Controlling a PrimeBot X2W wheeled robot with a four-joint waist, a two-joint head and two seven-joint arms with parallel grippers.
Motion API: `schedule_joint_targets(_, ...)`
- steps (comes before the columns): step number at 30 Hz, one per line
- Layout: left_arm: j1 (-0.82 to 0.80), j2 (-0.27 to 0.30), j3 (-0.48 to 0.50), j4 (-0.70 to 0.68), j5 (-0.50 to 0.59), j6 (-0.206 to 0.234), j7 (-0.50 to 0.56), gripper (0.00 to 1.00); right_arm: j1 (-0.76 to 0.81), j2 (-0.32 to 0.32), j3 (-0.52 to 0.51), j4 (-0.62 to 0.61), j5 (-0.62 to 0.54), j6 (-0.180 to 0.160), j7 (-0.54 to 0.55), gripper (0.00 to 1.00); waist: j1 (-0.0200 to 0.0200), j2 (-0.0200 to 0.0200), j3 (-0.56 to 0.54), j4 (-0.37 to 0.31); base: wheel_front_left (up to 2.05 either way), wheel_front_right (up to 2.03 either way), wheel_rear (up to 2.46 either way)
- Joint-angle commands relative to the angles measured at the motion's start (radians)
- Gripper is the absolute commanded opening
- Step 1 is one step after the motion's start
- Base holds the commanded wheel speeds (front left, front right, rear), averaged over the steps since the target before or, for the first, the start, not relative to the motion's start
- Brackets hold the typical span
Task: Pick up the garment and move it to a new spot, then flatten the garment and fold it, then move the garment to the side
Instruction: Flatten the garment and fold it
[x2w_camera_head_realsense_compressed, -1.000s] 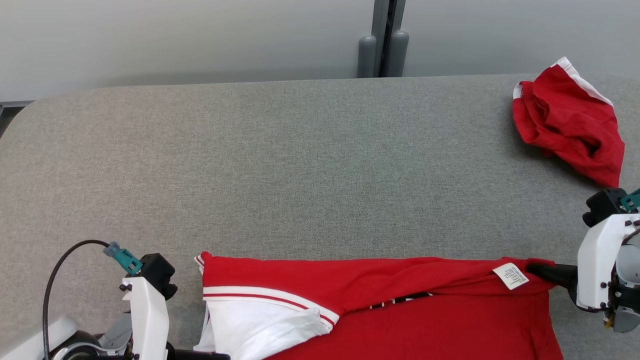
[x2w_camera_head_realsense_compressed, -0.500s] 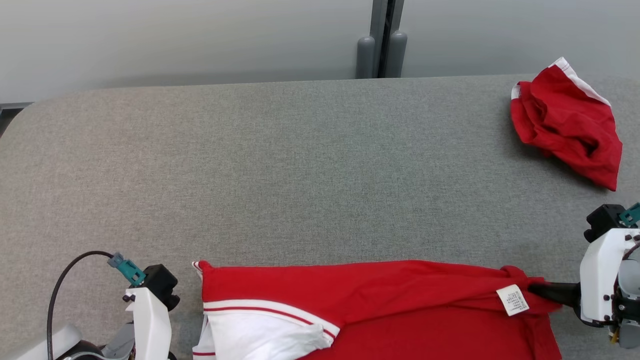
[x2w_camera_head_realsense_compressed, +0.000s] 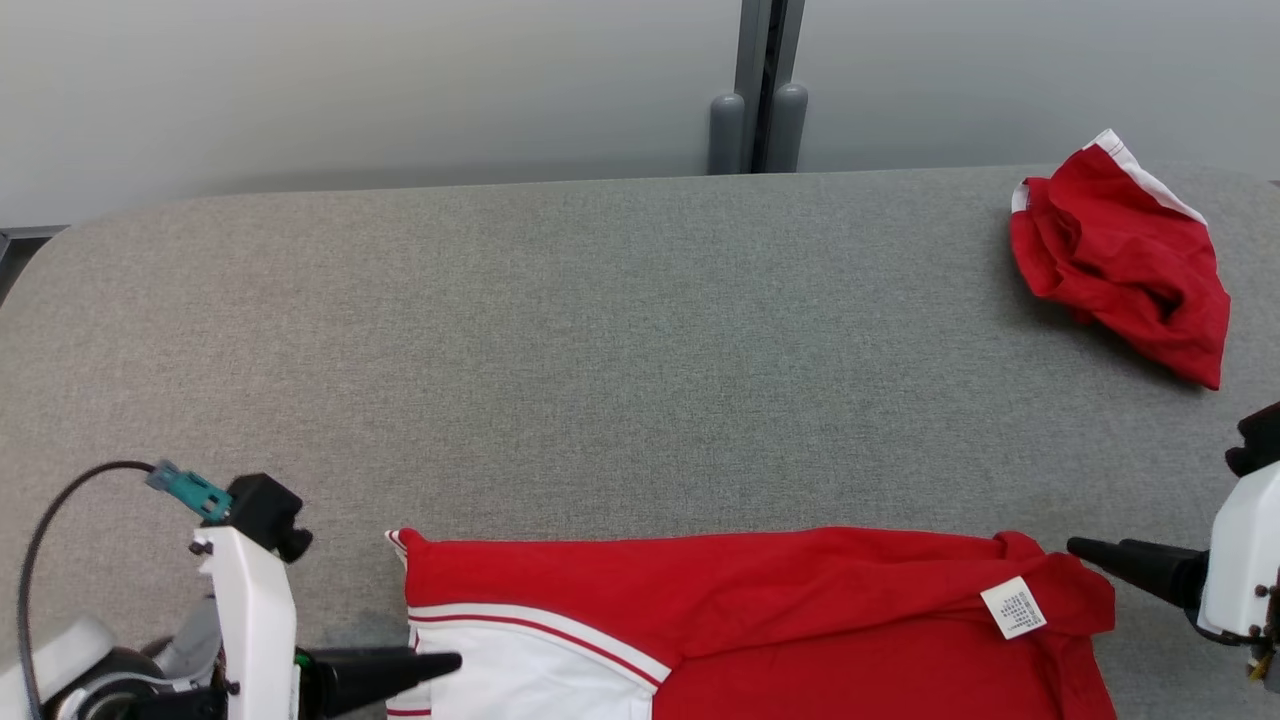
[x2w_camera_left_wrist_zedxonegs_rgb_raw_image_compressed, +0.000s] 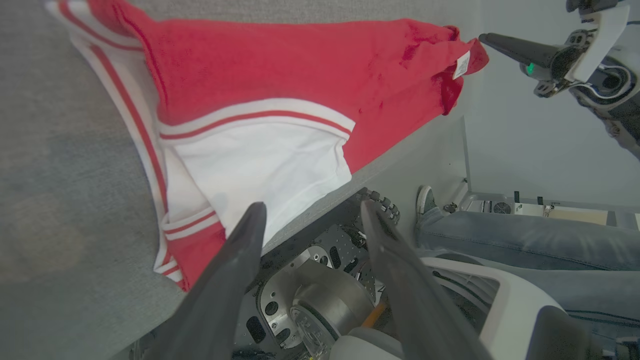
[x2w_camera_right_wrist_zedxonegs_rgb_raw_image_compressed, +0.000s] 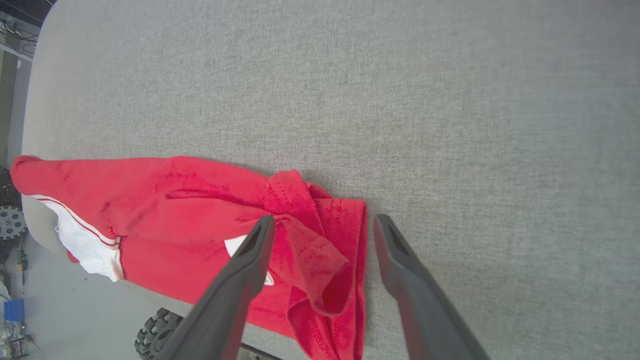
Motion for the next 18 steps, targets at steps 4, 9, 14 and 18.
schedule_joint_targets(4,-0.027,0.027,0.062,-0.021,0.02,-0.017,-0.085,1.0,0.026,-0.052,-0.037,-0.051,0.026,0.0,-0.078,1.0,0.0,0.0,-0.003,0.003,0.0,0.0,0.0)
schedule_joint_targets(9,-0.04,0.038,0.127,-0.028,0.077,-0.026,-0.225,1.0,0.037,-0.112,-0.084,-0.113,0.024,0.0,-0.218,1.0,0.0,0.0,-0.005,0.005,0.0,0.0,0.0)
schedule_joint_targets(14,-0.023,0.023,0.178,-0.017,0.148,-0.024,-0.388,1.0,0.054,-0.14,-0.115,-0.126,0.011,0.0,-0.364,1.0,0.0,0.0,-0.009,0.001,0.0,0.0,0.0)
schedule_joint_targets(18,0.015,0.004,0.193,-0.016,0.212,-0.003,-0.506,1.0,0.081,-0.109,-0.124,-0.091,0.003,0.0,-0.481,1.0,0.0,0.0,-0.02,0.0,0.0,0.0,0.0)
